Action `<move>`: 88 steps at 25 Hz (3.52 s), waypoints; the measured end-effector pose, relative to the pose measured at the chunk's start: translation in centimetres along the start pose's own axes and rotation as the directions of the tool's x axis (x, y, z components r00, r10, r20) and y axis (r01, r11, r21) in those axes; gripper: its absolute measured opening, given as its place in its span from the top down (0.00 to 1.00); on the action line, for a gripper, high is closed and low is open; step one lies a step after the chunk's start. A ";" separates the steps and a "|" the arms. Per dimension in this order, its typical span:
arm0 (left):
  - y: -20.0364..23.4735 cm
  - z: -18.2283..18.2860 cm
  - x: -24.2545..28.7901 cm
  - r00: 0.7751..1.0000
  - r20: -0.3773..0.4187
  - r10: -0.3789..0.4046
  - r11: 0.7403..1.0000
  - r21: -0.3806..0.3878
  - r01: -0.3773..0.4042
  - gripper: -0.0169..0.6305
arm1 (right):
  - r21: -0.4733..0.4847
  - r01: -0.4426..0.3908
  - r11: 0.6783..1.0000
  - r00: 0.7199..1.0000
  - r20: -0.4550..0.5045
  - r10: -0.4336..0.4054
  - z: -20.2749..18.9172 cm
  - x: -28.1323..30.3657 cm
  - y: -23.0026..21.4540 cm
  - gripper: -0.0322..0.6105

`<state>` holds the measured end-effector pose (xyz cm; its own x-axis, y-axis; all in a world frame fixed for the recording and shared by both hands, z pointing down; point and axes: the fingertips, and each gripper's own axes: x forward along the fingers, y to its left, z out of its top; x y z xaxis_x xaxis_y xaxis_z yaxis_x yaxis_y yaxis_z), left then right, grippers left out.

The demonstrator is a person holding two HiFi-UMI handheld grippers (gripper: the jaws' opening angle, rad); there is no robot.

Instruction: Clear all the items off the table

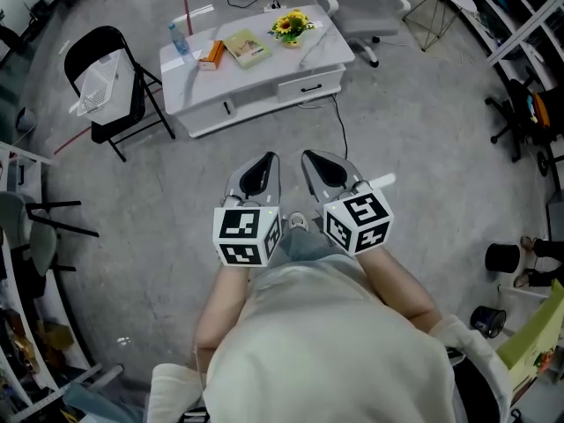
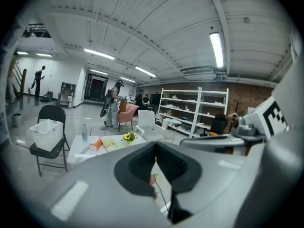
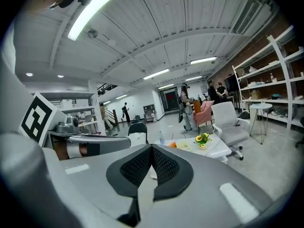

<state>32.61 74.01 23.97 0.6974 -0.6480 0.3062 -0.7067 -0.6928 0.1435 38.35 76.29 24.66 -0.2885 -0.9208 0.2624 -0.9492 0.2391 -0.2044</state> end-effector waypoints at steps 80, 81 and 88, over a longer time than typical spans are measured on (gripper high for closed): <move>23.5 13.3 37.9 0.983 -0.078 -0.168 0.986 -0.034 0.166 0.96 | 0.022 0.181 0.983 0.983 -0.048 -0.180 13.1 37.1 -21.9 0.95; 23.8 13.4 38.2 0.982 -0.079 -0.171 0.985 -0.033 0.169 0.96 | 0.024 0.186 0.982 0.982 -0.047 -0.185 13.2 37.6 -22.0 0.95; 26.3 13.4 39.8 0.983 -0.088 -0.161 0.986 -0.053 0.157 0.96 | 0.033 0.204 0.978 0.978 -0.057 -0.201 13.4 39.5 -22.4 0.95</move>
<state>43.34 25.73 27.35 0.7891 -0.4971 0.3609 -0.5936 -0.7684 0.2392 49.93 30.39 26.95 -0.0981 -0.9309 0.3519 -0.9833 0.0363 -0.1782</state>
